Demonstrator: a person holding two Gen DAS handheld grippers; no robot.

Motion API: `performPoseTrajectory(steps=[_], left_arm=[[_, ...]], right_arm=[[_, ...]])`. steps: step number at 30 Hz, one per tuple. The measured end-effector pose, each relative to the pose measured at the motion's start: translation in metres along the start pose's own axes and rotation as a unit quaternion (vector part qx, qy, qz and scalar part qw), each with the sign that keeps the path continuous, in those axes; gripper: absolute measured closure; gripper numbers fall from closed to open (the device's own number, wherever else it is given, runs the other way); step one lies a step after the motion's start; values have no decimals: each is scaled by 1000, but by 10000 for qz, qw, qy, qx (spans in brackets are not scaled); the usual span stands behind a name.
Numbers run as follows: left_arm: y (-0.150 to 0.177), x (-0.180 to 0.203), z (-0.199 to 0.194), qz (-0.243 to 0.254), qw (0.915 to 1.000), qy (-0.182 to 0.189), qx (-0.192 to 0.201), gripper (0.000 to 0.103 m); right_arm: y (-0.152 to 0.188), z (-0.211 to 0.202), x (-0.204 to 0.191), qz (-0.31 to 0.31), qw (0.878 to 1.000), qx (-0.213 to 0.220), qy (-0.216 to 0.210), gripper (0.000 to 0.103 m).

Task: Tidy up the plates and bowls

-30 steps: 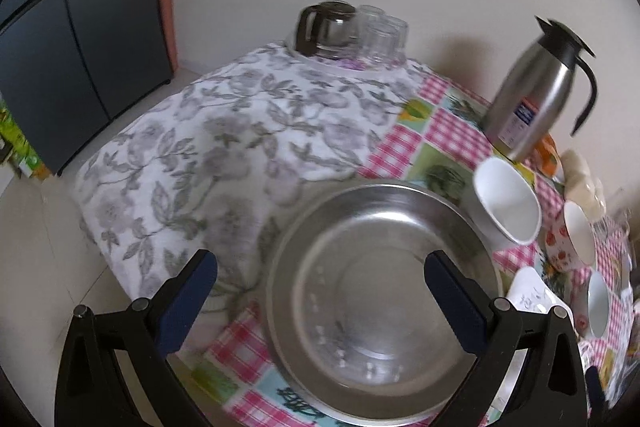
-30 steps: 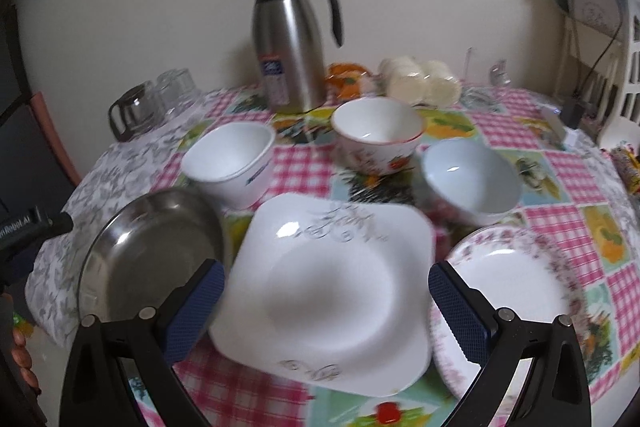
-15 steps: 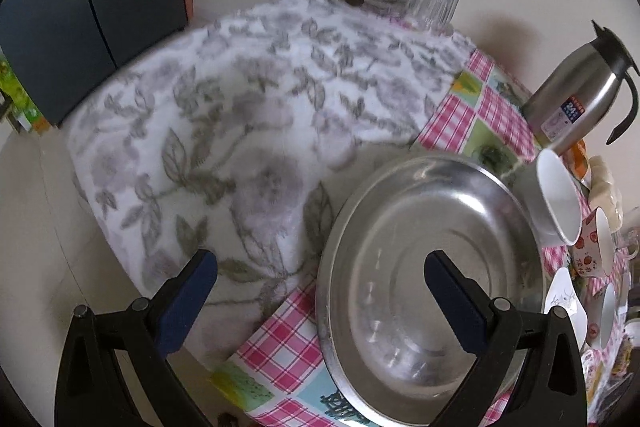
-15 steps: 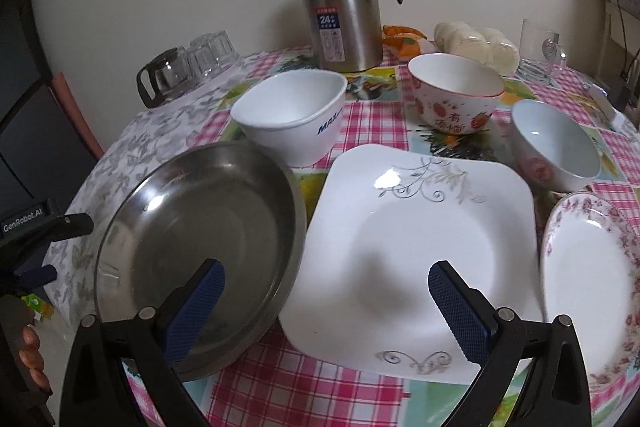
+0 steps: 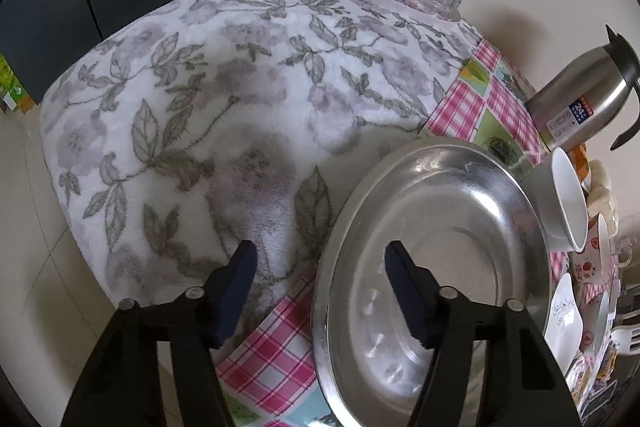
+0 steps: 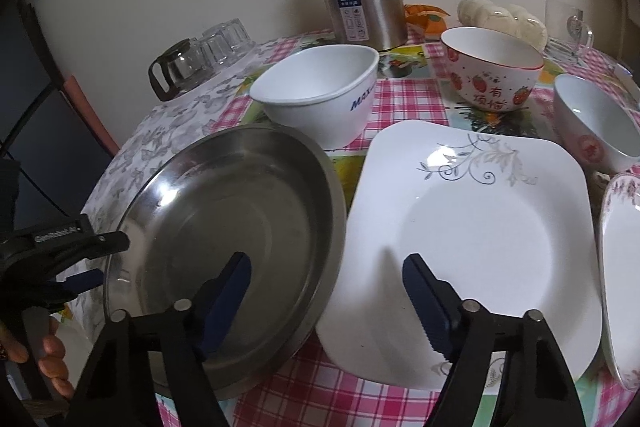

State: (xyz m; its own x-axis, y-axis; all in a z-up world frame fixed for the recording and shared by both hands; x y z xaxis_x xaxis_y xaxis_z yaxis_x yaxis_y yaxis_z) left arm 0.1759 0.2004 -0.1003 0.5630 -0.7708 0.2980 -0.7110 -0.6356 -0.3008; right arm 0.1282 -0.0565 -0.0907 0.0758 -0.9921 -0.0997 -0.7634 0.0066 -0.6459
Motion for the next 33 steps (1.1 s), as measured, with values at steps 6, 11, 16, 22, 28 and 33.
performPoseTrajectory(steps=[6,11,16,22,28,33], left_arm=[[0,-2,8,-143,9996,228,-65,62],[1,-5,11,-301,9988,368,-122,81],[1,-14,6,-453,9987,197,-94,83],[-1,-27,4,-704,9973,175,-119,84],[-2,-26,6,-719,9972,164,-113,83],[-1,-27,5,-739,9971,150,-98,83]], right_arm=[[0,2,-2,-77,10000,-57,20,54],[-1,0,0,-69,10000,-13,27,65],[-2,-1,0,-88,10000,7,-7,67],[-5,-3,-6,-180,9998,36,-14,67],[-5,-3,-10,-306,9995,68,20,67],[-5,-4,-12,-368,9993,82,22,67]])
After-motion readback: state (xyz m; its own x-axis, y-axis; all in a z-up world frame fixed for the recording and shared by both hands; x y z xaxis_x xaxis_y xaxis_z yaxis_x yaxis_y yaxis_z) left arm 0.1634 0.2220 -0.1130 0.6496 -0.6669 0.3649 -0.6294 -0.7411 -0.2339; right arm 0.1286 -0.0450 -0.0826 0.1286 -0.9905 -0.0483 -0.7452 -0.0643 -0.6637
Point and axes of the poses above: each gripper's, at about its wrist camera, not at the fingertips, and z roughly the way its jaws point, x to its right, y to its underside, the point moved 3 cm from there along z, roughly the way its jaws point, and after that the axes turned 13 degrees about -z, right-handed, at the moved point
